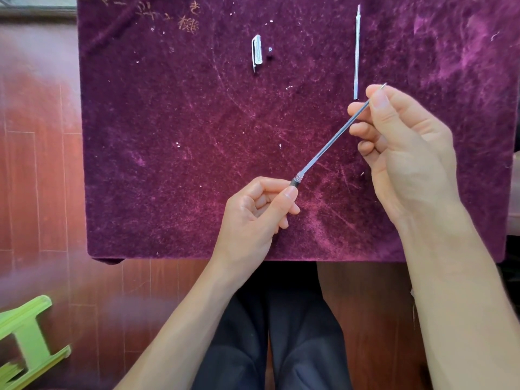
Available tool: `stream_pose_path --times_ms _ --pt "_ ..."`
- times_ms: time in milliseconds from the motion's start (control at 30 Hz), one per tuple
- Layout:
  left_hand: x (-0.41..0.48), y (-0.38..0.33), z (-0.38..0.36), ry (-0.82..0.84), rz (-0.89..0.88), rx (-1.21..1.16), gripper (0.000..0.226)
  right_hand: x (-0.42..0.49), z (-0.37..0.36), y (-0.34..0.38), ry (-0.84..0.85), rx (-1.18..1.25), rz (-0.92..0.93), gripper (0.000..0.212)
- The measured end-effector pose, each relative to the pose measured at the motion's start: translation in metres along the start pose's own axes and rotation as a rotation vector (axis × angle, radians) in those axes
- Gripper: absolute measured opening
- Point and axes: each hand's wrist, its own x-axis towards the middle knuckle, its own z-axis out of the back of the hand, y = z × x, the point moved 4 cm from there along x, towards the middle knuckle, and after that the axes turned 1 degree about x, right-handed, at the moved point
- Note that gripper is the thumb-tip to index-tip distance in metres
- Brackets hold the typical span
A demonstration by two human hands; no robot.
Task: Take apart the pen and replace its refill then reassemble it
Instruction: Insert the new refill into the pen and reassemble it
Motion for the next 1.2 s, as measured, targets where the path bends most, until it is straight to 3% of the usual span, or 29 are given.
stream_pose_path --times_ms 467,1200 --pt "0.010 -0.007 -0.001 -0.005 -0.011 -0.013 0.009 0.003 -0.020 0.004 0.158 -0.102 -0.027 0.006" --pt "0.025 -0.014 0.003 -0.031 -0.024 -0.022 0.008 0.000 -0.028 -0.035 0.255 -0.173 -0.080 0.008"
